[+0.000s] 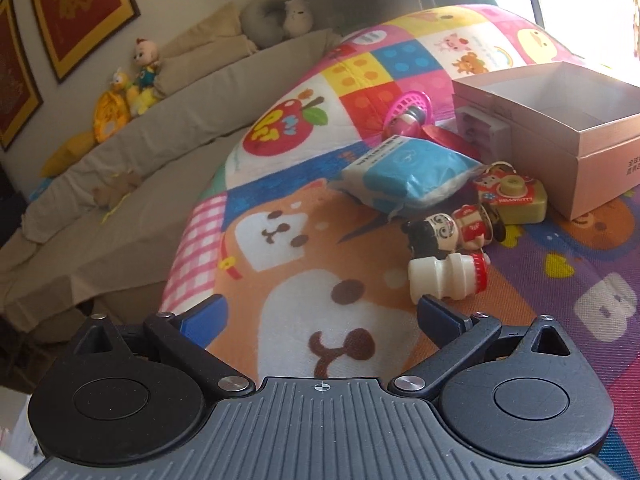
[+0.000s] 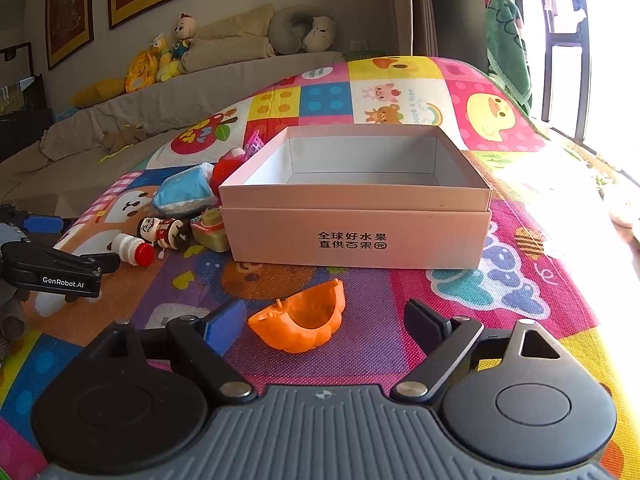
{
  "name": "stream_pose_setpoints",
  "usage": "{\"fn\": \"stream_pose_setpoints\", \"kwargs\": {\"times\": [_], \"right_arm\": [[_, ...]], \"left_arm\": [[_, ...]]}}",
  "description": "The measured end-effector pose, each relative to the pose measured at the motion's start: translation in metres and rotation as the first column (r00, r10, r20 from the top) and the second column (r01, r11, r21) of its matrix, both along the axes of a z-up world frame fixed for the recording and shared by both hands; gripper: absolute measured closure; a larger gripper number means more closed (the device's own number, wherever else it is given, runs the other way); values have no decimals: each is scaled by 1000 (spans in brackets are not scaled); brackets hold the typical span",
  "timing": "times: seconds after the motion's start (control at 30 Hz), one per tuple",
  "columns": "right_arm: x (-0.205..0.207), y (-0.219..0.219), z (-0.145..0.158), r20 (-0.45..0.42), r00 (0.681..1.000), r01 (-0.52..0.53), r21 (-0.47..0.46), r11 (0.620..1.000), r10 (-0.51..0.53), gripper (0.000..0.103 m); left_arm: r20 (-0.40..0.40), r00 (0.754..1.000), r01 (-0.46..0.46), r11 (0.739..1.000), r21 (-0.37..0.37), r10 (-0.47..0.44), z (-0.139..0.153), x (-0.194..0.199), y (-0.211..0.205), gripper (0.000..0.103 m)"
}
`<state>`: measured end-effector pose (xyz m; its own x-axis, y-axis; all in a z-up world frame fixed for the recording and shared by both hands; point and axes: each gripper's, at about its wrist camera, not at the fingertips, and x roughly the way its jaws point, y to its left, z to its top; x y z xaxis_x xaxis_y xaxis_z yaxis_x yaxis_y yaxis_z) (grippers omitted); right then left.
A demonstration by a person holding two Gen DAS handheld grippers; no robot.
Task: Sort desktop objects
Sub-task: 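Carry orange cup to pink box with right tool while left tool grasps yogurt bottle, then drop orange cup into box with right tool while left tool drops bottle in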
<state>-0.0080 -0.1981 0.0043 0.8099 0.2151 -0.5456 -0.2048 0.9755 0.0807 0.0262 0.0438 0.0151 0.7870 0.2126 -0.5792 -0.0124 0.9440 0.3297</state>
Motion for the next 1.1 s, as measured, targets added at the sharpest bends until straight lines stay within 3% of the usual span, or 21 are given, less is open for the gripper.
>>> {"fn": "stream_pose_setpoints", "kwargs": {"times": [0.1, 0.17, 0.2, 0.27, 0.33, 0.37, 0.4, 0.53, 0.57, 0.6, 0.67, 0.77, 0.9, 1.03, 1.1], "right_arm": [[-1, 0, 0, 5, 1000, -1, 0, 1000, 1, 16], [-1, 0, 1, 4, 1000, -2, 0, 1000, 2, 16], [-1, 0, 1, 4, 1000, -3, -1, 1000, 3, 16], [-2, 0, 1, 5, 1000, -4, -2, 1000, 4, 16], [-2, 1, 1, 5, 1000, -9, -5, 1000, 9, 16], [-1, 2, 1, 3, 1000, -13, -10, 1000, 13, 16], [-1, 3, 1, 1, 1000, -17, -16, 1000, 17, 16], [4, 11, 0, -26, 999, -49, -57, 997, 47, 16], [5, 14, 0, -32, 998, -58, -69, 996, 56, 16], [6, 16, 0, -36, 997, -67, -80, 995, 64, 17], [8, 22, 0, -35, 996, -84, -105, 991, 81, 28], [14, 29, -1, -59, 995, -92, -147, 985, 84, 47], [10, 25, 7, -85, 992, -109, -152, 982, 97, 47], [-13, 8, 38, -101, 980, -186, -131, 974, 173, 47], [-25, -3, 64, -47, 981, -192, -140, 971, 187, 47]], "left_arm": [[-35, 998, 54, 986, -158, -61, 6, -4, 12, 0], [-54, 992, 93, 955, -281, -113, 8, -6, 10, 0], [-54, 990, 110, 948, -300, -132, 8, -6, 6, 0], [-34, 987, 142, 947, -289, -159, 7, -6, -8, 1], [-17, 982, 178, 951, -254, -188, 4, -3, -24, 12], [-15, 979, 193, 952, -237, -203, 2, -1, -30, 24], [-17, 977, 202, 954, -223, -211, 0, 2, -34, 28], [-29, 981, 183, 963, -198, -192, -10, 13, -37, 31], [-26, 980, 186, 961, -204, -195, -10, 13, -36, 37], [-27, 980, 189, 960, -204, -198, -9, 12, -36, 47], [-24, 980, 191, 962, -194, -199, -7, 7, -37, 55], [-25, 977, 202, 958, -204, -211, -5, -2, -36, 55], [-19, 970, 232, 948, -218, -242, 3, -22, -38, 55], [41, 941, 333, 904, -268, -335, 32, -43, -46, 55], [98, 922, 386, 882, -271, -373, 50, -47, -52, 55]]}}
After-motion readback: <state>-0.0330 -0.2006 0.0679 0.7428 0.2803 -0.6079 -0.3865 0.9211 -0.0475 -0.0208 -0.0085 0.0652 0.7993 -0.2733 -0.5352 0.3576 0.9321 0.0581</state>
